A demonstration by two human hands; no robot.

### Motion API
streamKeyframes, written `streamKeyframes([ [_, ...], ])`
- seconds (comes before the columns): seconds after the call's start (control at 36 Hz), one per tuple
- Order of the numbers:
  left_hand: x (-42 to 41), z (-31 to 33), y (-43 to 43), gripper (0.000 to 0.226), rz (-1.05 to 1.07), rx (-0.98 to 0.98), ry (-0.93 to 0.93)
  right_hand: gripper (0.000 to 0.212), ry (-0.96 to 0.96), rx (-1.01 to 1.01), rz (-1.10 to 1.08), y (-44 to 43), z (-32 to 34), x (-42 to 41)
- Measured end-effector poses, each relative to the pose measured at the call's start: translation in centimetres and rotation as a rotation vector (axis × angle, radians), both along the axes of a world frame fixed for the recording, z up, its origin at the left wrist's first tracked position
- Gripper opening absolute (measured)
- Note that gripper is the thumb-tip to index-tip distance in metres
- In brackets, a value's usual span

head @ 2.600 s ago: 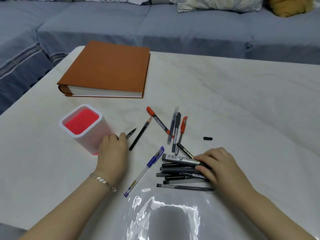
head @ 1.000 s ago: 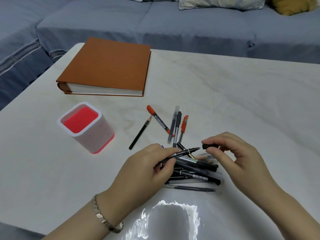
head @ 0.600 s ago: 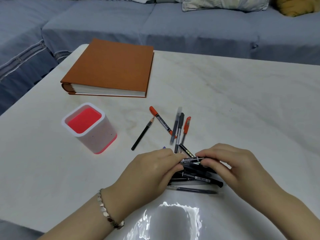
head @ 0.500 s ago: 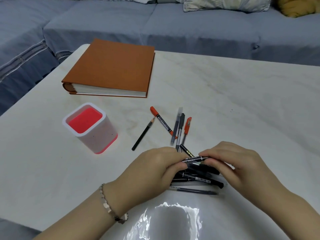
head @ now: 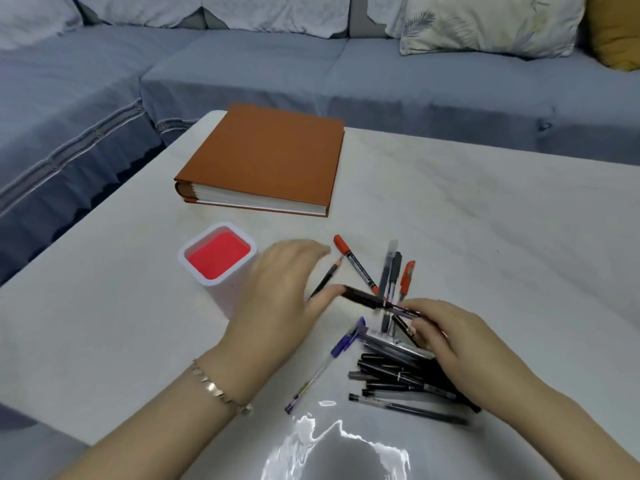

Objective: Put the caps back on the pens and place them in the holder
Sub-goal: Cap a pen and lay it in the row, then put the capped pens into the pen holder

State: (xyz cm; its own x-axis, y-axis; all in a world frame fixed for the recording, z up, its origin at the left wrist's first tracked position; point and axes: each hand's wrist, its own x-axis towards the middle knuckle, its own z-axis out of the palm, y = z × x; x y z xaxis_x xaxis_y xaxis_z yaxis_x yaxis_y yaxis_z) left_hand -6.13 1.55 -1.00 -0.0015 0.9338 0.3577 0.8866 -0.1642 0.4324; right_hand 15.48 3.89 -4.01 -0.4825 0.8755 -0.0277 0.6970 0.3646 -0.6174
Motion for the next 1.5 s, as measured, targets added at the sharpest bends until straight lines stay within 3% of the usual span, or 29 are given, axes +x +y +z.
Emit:
streamKeyframes([
  [0.06, -2.9, -0.4, -0.1, 0.068, 0.229, 0.019, 0.066, 0.018, 0.019, -0.12, -0.058, 0.4, -0.2, -0.1],
  [0.17, -7.1, -0.7, -0.2, 0.111, 0.501, -0.262, -0.057, 0.013, 0.057, -0.161, -0.208, 2.4, -0.4, -1.8],
  [0.28, -8.9, -1.6, 0.0, 0.105, 0.496, -0.334, -0.307, 0.008, -0.056, -0.076, -0.276, 5.8, -0.8, -5.2],
  [0.36, -9.3, -1.8, 0.1, 0.101, 0.484, -0.305, -0.374, 0.024, -0.228, -0.098, -0.3, 8.0, -1.7, -8.1],
  [0.58, -9.8, -1.7, -1.6, 0.105, 0.269, -0.345, -0.552, 0.022, -0.487, -0.067, -0.264, 9.2, -2.9, -11.2],
  [0.69, -9.5, -2.1, -2.2, 0.099, 0.206, -0.364, -0.577, 0.027, -0.272, -0.17, -0.244, 9.5, -2.5, -10.9],
  [0.83, -8.0, -2.0, -2.1, 0.098, 0.122, -0.407, -0.59, 0.004, 0.327, -0.114, -0.219, 8.6, 0.8, -10.4],
  [0.92, -7.0, -2.1, -1.8, 0.098, 0.089, -0.415, -0.595, 0.02, 0.767, -0.092, -0.166, 7.0, 4.6, -11.0],
  [1.0, -6.4, -2.2, -1.5, 0.098, 0.062, -0.418, -0.589, 0.025, 1.051, -0.116, -0.076, 5.4, 7.1, -12.0],
  [1.06, -6.3, -2.2, -1.4, 0.099, 0.058, -0.416, -0.594, 0.024, 1.043, -0.137, -0.049, 4.6, 7.1, -13.1],
  [1.22, -6.3, -2.4, -1.5, 0.098, 0.057, -0.415, -0.593, 0.026, 0.72, -0.291, -0.104, 2.4, 3.5, -15.3],
  [1.33, -6.4, -2.4, -1.4, 0.099, 0.052, -0.421, -0.604, 0.037, 0.765, -0.34, -0.09, 2.3, 3.3, -14.3],
  [1.44, -6.2, -2.3, -1.5, 0.098, 0.049, -0.437, -0.605, 0.025, 0.86, -0.232, -0.273, 4.5, 4.2, -11.8],
  [1.5, -6.1, -2.3, -1.5, 0.096, 0.052, -0.446, -0.607, 0.018, 0.752, -0.106, -0.416, 6.3, 3.7, -10.0],
])
